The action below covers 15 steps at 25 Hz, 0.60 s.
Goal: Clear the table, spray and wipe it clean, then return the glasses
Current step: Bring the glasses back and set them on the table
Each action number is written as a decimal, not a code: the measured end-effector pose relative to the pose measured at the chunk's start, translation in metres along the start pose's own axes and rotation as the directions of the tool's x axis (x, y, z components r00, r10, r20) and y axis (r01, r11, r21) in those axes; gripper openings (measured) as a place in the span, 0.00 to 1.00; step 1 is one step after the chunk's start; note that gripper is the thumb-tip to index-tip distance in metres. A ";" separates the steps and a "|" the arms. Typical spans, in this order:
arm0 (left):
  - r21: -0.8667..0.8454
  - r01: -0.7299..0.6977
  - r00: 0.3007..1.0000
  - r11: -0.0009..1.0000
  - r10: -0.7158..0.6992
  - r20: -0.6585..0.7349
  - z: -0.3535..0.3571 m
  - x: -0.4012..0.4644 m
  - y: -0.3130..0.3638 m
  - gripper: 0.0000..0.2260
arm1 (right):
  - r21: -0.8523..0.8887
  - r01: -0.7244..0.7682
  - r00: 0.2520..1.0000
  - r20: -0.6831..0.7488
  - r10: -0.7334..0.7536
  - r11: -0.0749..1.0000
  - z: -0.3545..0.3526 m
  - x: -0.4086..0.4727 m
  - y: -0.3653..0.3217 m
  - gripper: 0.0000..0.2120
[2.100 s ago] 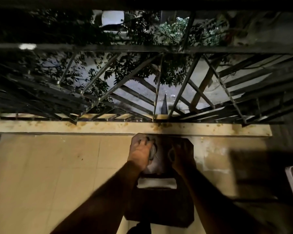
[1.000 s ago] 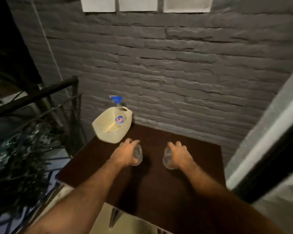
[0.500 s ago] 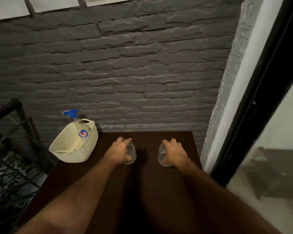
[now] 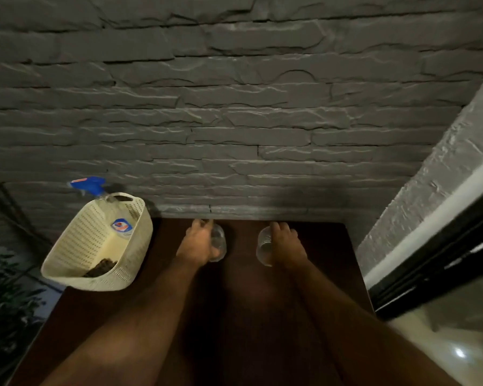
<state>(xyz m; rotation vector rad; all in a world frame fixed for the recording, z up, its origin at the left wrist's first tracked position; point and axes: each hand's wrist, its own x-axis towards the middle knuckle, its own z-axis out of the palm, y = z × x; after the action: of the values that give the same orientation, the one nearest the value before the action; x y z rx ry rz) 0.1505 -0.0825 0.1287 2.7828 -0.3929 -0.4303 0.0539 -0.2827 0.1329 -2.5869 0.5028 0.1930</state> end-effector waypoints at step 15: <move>-0.078 -0.092 0.996 0.993 0.090 -0.025 0.067 0.151 0.000 0.39 | -0.047 -0.092 0.995 0.030 0.094 0.995 0.046 0.148 0.009 0.37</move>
<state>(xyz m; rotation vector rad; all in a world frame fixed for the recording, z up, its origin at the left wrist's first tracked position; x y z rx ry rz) 0.2667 -0.1460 0.0306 2.6780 -0.4848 -0.3860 0.1849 -0.3143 0.0556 -2.6024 0.6145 0.2807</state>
